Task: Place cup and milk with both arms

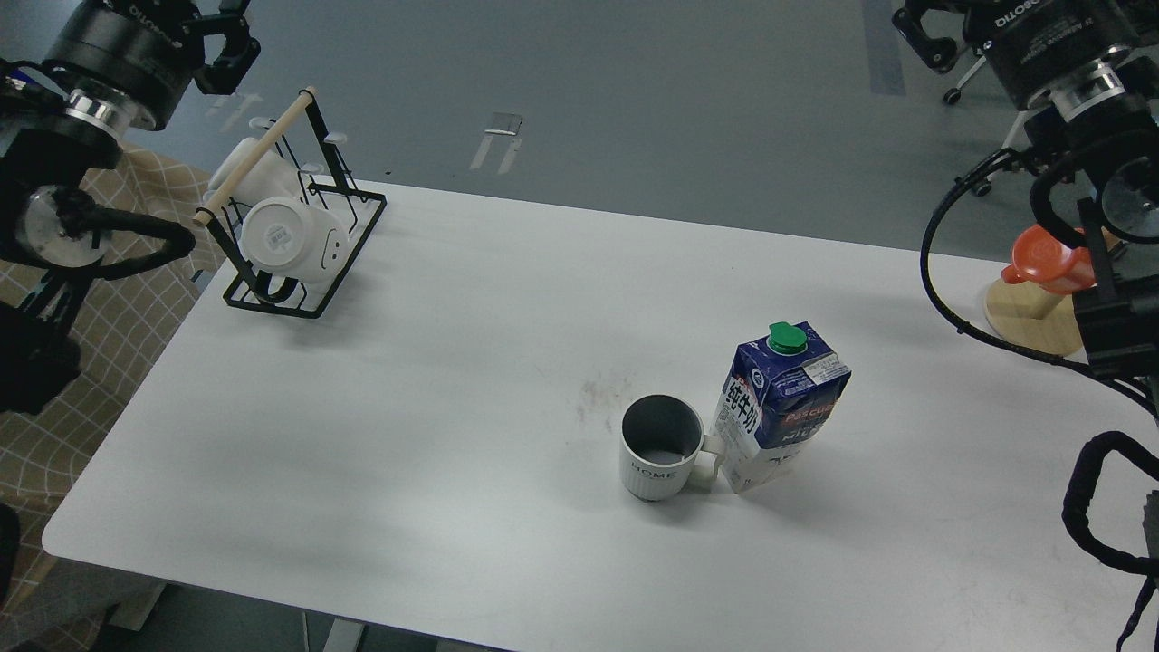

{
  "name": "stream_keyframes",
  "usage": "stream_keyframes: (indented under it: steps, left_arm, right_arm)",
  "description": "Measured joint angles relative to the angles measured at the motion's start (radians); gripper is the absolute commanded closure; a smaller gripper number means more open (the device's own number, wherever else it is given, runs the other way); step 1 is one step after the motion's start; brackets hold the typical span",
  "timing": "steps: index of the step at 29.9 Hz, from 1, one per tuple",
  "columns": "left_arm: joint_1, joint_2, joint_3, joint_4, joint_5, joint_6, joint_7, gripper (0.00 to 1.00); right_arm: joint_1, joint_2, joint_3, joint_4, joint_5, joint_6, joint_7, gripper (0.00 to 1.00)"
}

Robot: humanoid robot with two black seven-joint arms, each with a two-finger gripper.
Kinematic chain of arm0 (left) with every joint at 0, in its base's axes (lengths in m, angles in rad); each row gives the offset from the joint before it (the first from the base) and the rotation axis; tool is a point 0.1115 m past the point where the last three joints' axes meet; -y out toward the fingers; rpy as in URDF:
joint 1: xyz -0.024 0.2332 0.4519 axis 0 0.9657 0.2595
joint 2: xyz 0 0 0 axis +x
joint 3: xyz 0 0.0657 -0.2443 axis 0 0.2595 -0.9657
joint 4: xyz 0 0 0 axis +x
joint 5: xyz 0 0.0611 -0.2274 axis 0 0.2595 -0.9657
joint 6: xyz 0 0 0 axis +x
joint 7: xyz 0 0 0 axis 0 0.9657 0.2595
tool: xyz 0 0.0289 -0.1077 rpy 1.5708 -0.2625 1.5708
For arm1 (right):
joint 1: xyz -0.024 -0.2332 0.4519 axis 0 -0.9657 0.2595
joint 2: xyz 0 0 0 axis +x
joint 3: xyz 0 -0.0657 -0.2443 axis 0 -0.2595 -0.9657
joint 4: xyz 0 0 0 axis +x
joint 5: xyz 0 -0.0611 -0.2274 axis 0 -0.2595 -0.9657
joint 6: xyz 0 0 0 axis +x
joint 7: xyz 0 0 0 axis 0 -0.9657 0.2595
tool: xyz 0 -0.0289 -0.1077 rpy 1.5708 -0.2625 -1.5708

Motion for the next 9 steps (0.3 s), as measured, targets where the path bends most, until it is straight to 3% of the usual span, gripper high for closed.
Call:
stream_keyframes:
  steps: [9]
  left_arm:
    - [-0.162,-0.197,0.004,0.244,-0.001,-0.097,-0.003,0.02]
  right_arm:
    - [0.120,0.001,-0.110,0.017,-0.030,0.000,-0.001,0.00]
